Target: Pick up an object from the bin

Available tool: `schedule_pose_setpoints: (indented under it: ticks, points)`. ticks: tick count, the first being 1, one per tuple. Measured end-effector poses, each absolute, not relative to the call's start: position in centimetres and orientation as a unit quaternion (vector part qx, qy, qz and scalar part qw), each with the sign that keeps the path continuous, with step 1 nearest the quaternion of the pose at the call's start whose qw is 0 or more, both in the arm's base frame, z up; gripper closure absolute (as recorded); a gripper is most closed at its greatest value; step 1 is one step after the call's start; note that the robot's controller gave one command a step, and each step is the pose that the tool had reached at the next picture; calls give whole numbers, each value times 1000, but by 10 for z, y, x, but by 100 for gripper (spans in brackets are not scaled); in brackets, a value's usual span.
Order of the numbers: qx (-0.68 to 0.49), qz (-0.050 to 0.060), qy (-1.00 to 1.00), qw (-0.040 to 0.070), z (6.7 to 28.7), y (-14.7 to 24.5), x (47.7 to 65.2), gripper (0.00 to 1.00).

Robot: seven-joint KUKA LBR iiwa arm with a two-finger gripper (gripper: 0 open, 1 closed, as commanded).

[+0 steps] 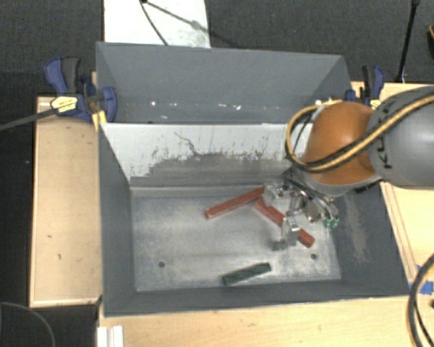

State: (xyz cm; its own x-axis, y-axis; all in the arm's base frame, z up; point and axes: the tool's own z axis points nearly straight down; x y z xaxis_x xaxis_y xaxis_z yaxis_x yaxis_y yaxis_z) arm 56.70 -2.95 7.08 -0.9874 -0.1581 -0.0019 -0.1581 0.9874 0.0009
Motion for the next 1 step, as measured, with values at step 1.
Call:
schedule_pose_setpoints:
  ticks: [1]
  points:
    - [-77,1,997,2,72,-29,568,100]
